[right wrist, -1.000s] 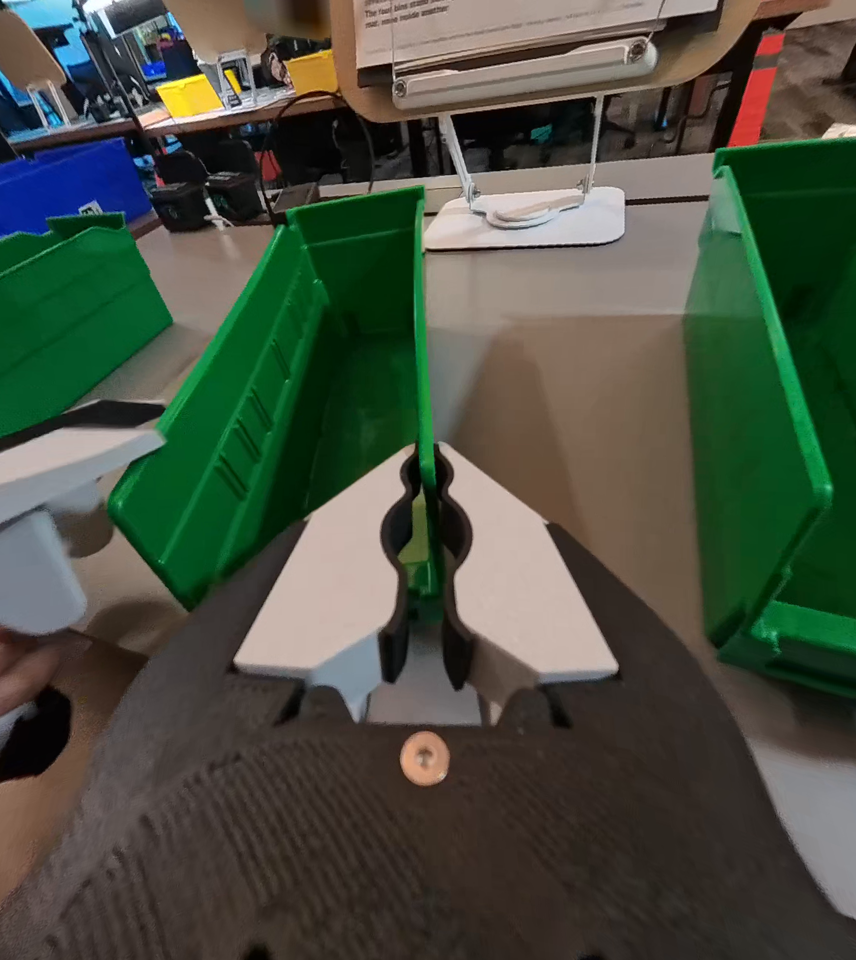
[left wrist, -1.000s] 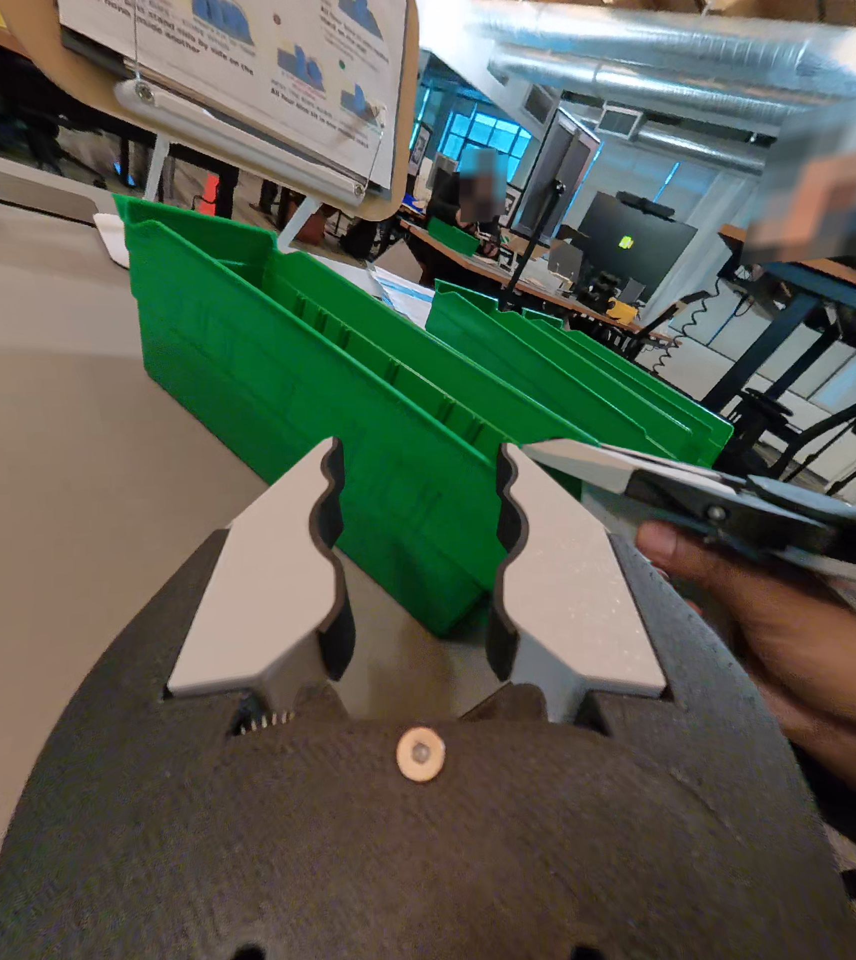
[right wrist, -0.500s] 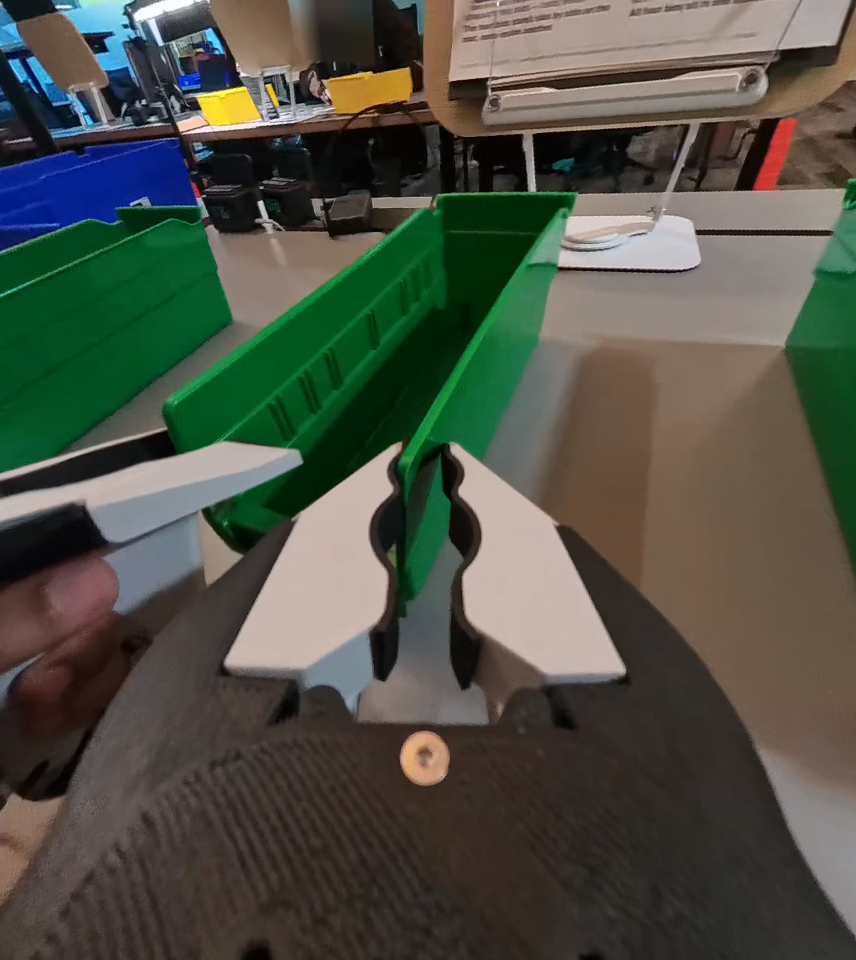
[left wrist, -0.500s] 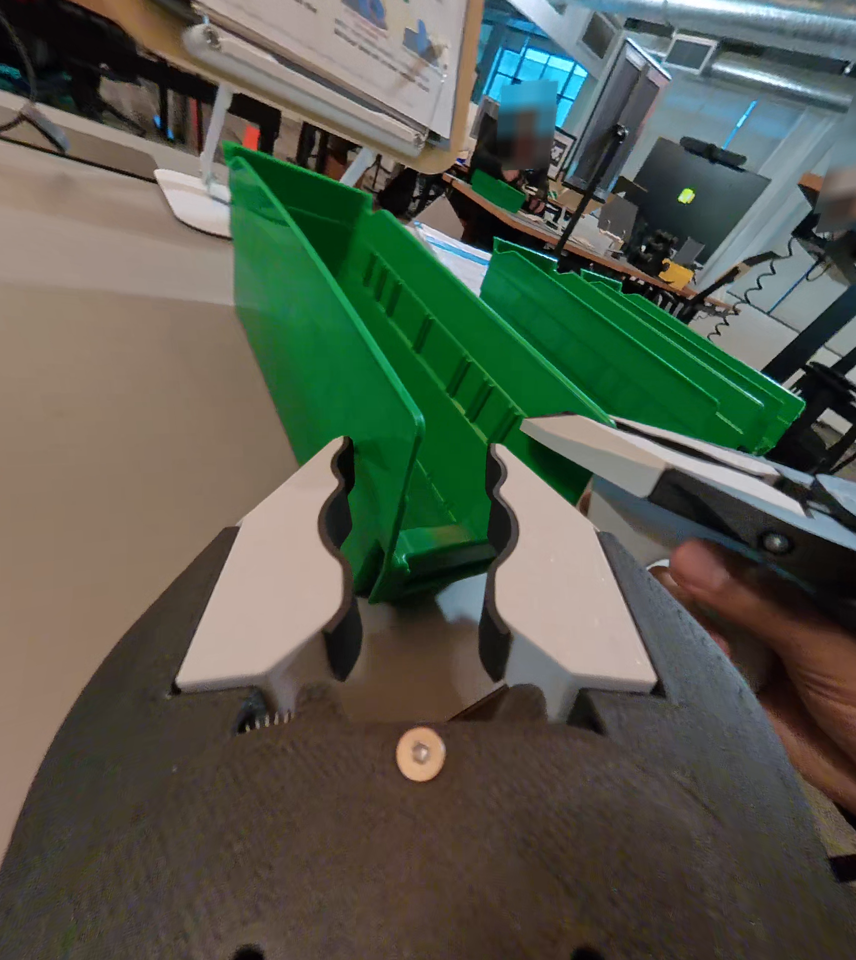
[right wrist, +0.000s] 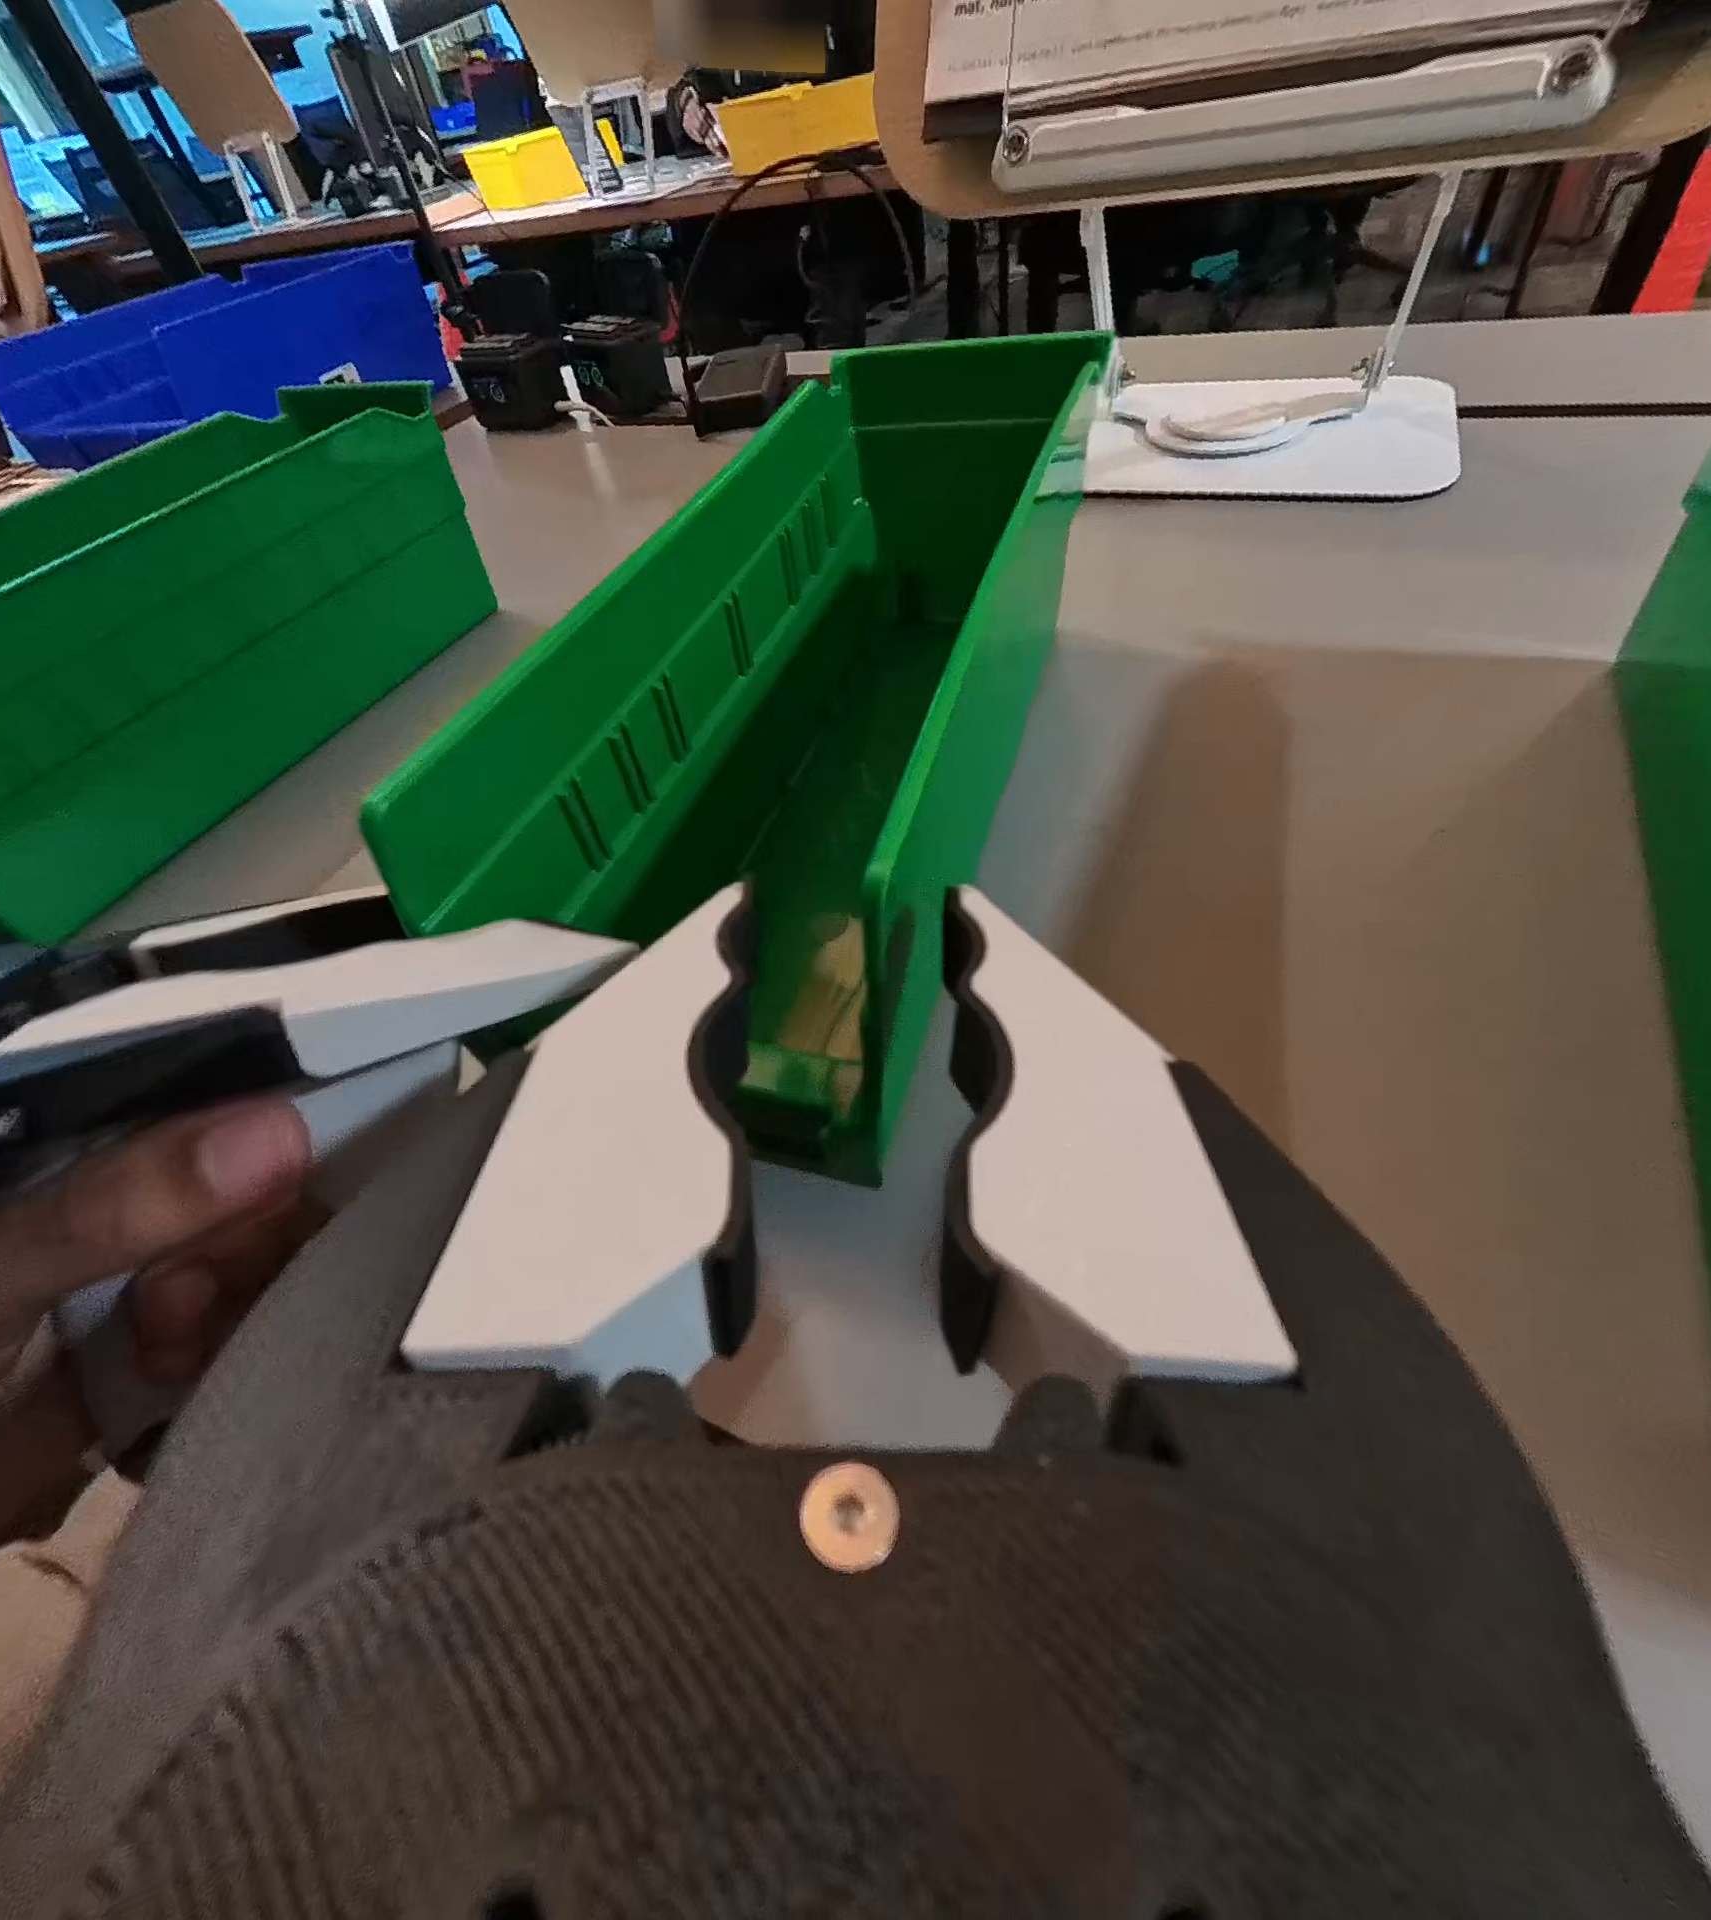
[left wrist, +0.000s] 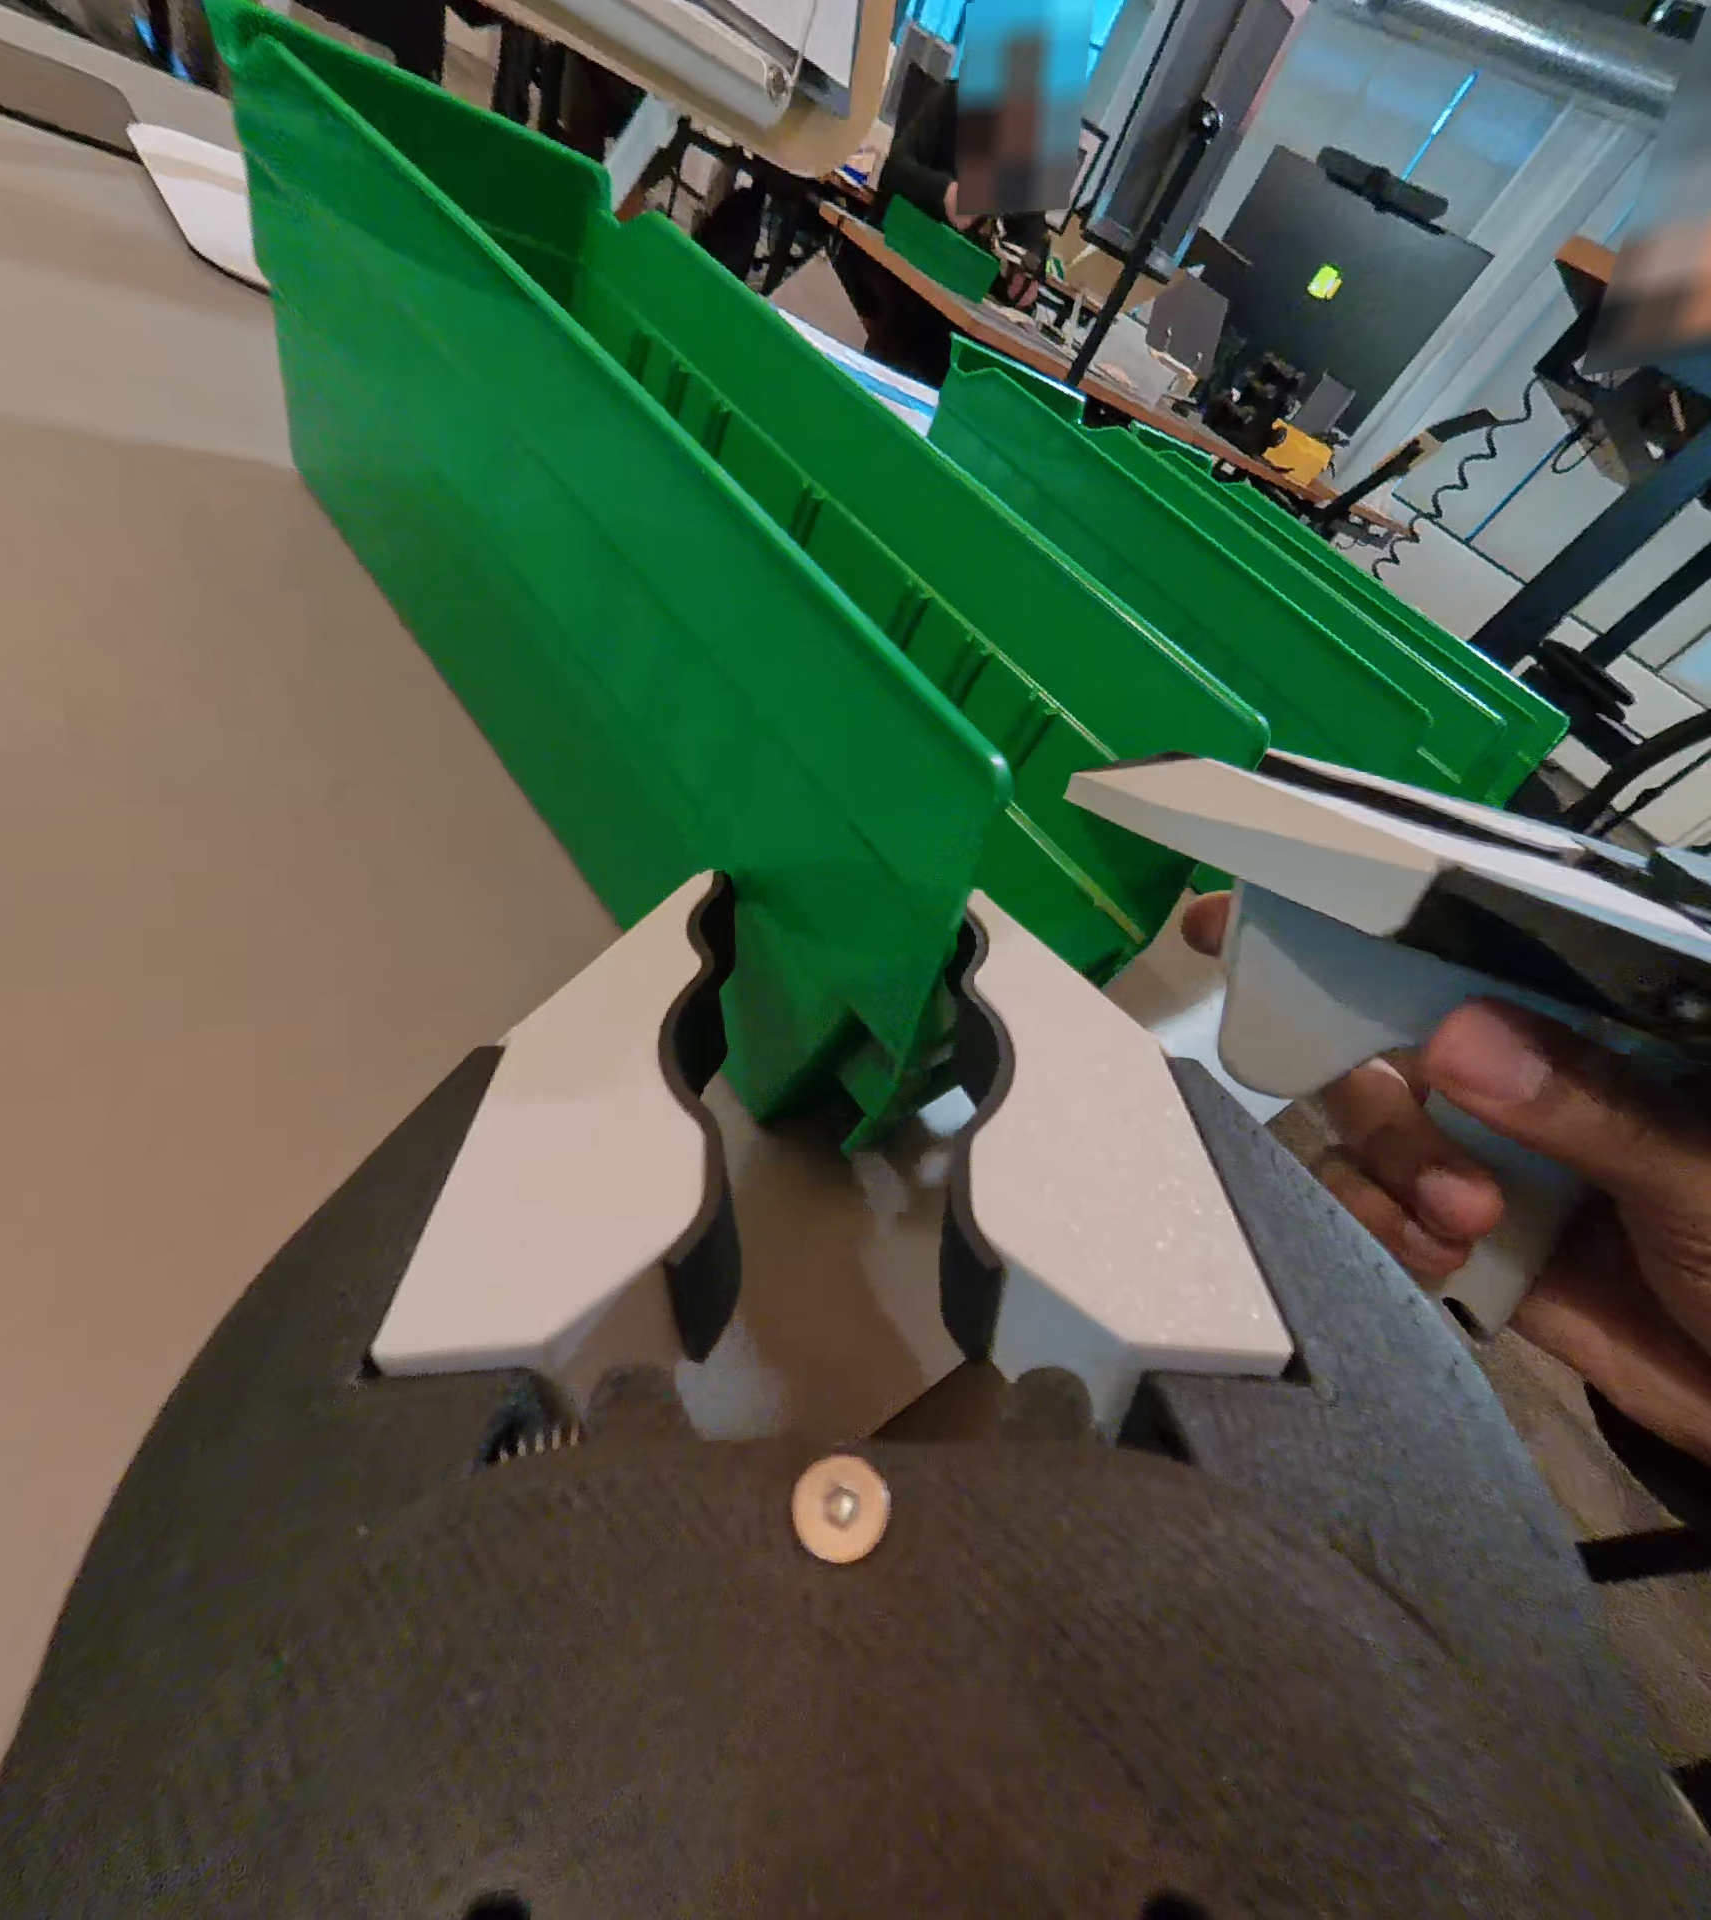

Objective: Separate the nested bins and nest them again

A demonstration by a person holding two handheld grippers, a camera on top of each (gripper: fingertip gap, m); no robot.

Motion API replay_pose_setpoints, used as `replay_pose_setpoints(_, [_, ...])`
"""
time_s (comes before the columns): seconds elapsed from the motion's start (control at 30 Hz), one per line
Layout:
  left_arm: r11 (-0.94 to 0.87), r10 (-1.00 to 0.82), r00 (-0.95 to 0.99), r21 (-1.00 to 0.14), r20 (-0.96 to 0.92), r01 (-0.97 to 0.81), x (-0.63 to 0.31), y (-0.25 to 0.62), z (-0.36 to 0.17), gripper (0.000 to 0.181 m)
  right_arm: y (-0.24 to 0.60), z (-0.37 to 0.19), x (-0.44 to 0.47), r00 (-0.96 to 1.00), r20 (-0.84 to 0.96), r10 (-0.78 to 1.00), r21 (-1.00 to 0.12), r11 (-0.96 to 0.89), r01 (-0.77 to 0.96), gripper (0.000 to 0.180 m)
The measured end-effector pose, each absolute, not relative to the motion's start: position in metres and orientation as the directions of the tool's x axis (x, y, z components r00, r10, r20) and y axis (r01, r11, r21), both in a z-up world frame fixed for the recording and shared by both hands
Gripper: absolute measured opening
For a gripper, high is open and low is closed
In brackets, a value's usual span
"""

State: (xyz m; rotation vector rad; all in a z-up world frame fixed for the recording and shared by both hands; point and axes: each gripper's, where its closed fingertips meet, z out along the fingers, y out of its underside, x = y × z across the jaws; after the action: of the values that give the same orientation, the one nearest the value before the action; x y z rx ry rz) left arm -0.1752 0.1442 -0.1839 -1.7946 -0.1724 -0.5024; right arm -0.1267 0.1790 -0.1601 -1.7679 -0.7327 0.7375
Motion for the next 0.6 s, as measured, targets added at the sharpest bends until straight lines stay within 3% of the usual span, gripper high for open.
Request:
replay_pose_setpoints(0.03, [-0.293, -0.139, 0.891, -0.877, 0.432, 0.38, -0.176, 0.146, -0.185, 0.038, 0.178, -0.158, -0.123, 0.618, -0.129, 0.775, -0.956, -0.263, 0.13, 0.039])
replay_pose_setpoints(0.4, [-0.29, -0.144, 0.909, -0.895, 0.39, 0.338, -0.177, 0.149, -0.182, 0.049, 0.167, -0.152, -0.09, 0.628, -0.162, 0.762, -0.958, -0.273, 0.084, 0.047])
replay_pose_setpoints(0.6, [-0.322, -0.107, 0.874, -0.848, 0.474, 0.421, -0.182, 0.117, -0.19, 0.056, 0.164, -0.152, -0.062, 0.684, -0.153, 0.713, -0.959, -0.274, 0.071, 0.05])
